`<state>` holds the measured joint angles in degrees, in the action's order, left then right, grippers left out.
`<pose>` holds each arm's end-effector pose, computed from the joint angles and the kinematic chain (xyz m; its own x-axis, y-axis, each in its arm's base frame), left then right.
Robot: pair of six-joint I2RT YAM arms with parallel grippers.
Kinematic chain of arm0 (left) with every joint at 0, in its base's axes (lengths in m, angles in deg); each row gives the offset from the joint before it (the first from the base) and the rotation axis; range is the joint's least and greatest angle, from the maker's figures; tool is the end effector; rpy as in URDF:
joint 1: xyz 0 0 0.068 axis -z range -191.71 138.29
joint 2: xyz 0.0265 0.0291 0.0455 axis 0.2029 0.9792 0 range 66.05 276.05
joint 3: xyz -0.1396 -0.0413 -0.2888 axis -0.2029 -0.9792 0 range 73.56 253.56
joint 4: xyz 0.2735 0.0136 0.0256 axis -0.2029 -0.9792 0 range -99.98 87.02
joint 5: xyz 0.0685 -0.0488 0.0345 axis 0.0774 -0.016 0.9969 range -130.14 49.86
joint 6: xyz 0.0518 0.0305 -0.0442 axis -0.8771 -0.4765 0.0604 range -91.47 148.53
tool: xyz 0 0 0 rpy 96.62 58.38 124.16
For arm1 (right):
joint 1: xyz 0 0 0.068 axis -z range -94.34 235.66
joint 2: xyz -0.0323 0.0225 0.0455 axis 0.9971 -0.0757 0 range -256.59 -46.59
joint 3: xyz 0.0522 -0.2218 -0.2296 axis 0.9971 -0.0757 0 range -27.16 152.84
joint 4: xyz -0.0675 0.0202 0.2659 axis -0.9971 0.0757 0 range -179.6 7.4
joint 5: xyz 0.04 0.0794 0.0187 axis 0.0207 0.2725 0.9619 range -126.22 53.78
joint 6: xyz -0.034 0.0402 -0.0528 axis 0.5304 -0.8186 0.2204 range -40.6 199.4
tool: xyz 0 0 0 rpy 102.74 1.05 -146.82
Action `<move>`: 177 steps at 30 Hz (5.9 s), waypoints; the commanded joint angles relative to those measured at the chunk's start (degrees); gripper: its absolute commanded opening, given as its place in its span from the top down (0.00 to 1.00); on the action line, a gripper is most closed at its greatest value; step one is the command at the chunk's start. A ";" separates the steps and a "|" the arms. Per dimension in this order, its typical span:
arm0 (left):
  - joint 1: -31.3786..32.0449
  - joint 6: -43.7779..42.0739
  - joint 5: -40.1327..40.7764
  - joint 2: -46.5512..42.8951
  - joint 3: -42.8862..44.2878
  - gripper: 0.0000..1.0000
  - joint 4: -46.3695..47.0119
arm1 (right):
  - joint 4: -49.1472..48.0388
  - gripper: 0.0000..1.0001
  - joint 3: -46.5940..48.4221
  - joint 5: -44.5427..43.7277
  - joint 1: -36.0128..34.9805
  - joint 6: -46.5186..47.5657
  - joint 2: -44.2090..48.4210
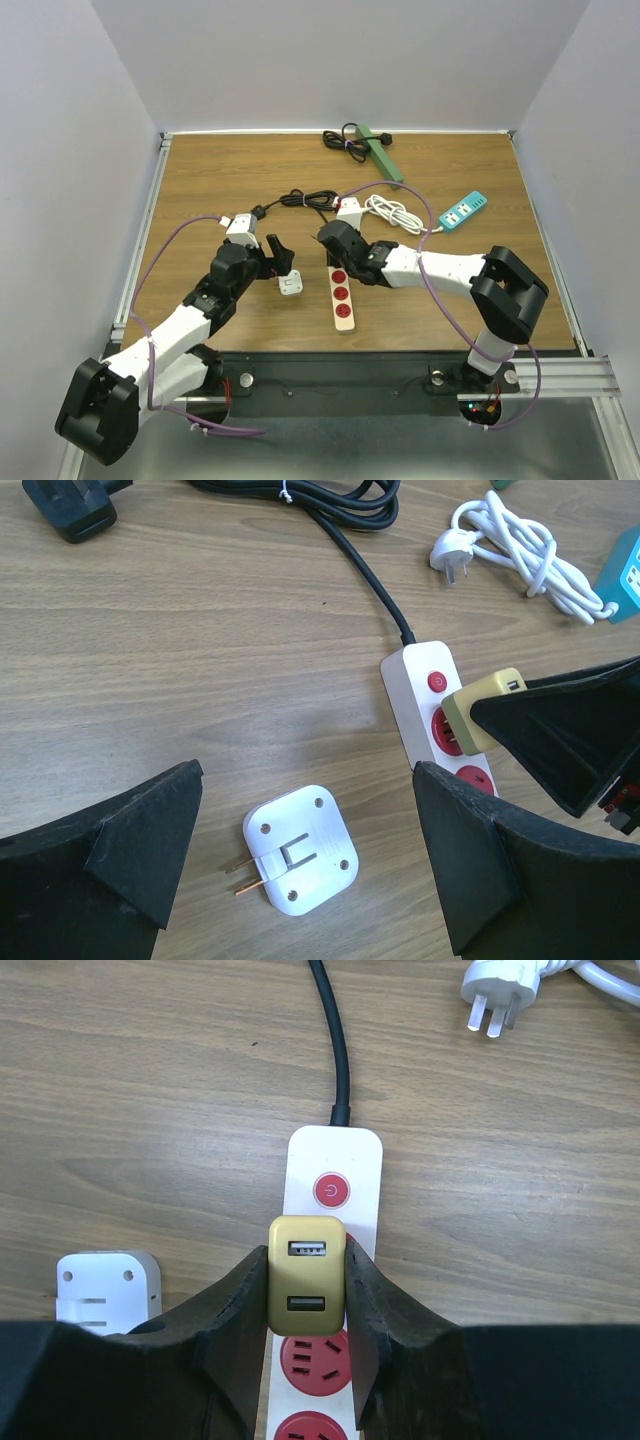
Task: Insert the plug
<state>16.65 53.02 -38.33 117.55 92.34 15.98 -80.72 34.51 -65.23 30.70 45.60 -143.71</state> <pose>0.1829 -0.0964 0.2385 -0.3762 -0.2679 -0.8870 0.3207 0.8604 -0.3959 0.2530 0.3079 0.2355 -0.6209 -0.0383 -0.7829 -0.2063 0.9716 0.1161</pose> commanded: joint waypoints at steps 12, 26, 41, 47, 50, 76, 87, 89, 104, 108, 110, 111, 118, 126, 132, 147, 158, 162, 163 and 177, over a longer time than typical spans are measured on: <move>-0.67 -0.94 0.48 -0.97 0.73 0.02 0.90 | 7.72 1.00 -2.96 1.15 -3.31 -3.29 -3.95; -0.76 -1.11 0.57 -1.23 0.73 0.02 0.55 | 10.27 1.00 -3.22 0.01 -5.33 -3.03 -7.37; -0.94 -1.11 0.48 -1.32 0.81 0.02 0.38 | 13.00 1.00 -5.24 2.82 -6.56 -5.75 -12.04; -1.03 -1.11 0.39 -1.32 0.73 0.02 0.46 | 13.09 1.00 -6.56 4.14 -7.18 -6.72 -13.79; -1.03 -1.11 0.39 -1.50 0.73 0.02 0.11 | 13.09 1.00 -7.00 4.58 -7.44 -6.72 -15.20; -1.20 -1.29 0.39 -0.88 0.64 0.02 0.29 | 11.59 0.99 -10.34 7.85 -7.88 -7.59 -16.88; -1.38 -1.73 -0.13 0.96 2.31 0.02 1.43 | 11.51 1.00 -2.44 -4.28 -3.06 -5.05 -14.23; -1.29 -1.81 -0.05 1.14 2.83 0.02 1.43 | 11.50 1.00 0.02 -6.22 -2.17 -3.47 -14.85; -1.46 -2.17 0.48 2.20 4.94 0.02 0.90 | 3.86 1.00 7.85 -9.30 4.95 5.06 -16.52; -1.38 -2.17 0.66 2.72 5.21 0.02 0.90 | 2.02 1.00 9.61 -9.22 6.18 5.85 -17.75; -1.38 -2.43 0.66 2.99 5.38 0.02 1.08 | 1.58 1.00 10.66 -8.69 6.53 6.29 -18.10; -1.38 -2.52 0.74 3.16 5.47 0.02 1.17 | 1.66 1.00 11.01 -7.91 6.71 6.38 -18.02; -1.38 -3.31 -0.48 2.90 5.82 0.02 1.69 | 1.66 0.51 11.02 -1.40 6.71 6.99 -13.02; -1.20 -5.24 -4.70 1.40 5.21 0.02 4.06 | 1.58 0.02 8.12 3.87 6.71 8.49 -2.64; 3.09 -8.66 -6.02 2.71 7.31 0.04 6.61 | 1.58 0.00 3.03 3.88 6.79 8.75 8.32; 20.32 -15.26 -19.01 32.41 26.90 0.06 19.88 | 10.26 0.00 -16.31 0.54 15.93 0.94 27.59; 23.67 -15.79 -29.83 51.31 36.49 0.08 24.63 | 18.27 0.00 -24.05 0.45 17.69 -6.71 32.08; 23.67 -15.44 -31.33 54.66 38.43 0.08 25.42 | 19.94 0.00 -24.93 0.89 18.22 -7.77 32.26; 23.67 -15.35 -31.51 55.19 38.69 0.08 25.51 | 20.03 0.00 -24.93 1.15 18.31 -7.86 32.35; 23.67 -13.07 -33.26 60.47 38.69 0.09 27.53 | 22.14 0.00 -25.55 5.37 18.57 -9.70 30.15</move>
<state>39.47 38.68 -68.71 178.20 129.44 38.08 -56.85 9.38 -62.32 49.32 37.55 -113.55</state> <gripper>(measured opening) 0.916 0.997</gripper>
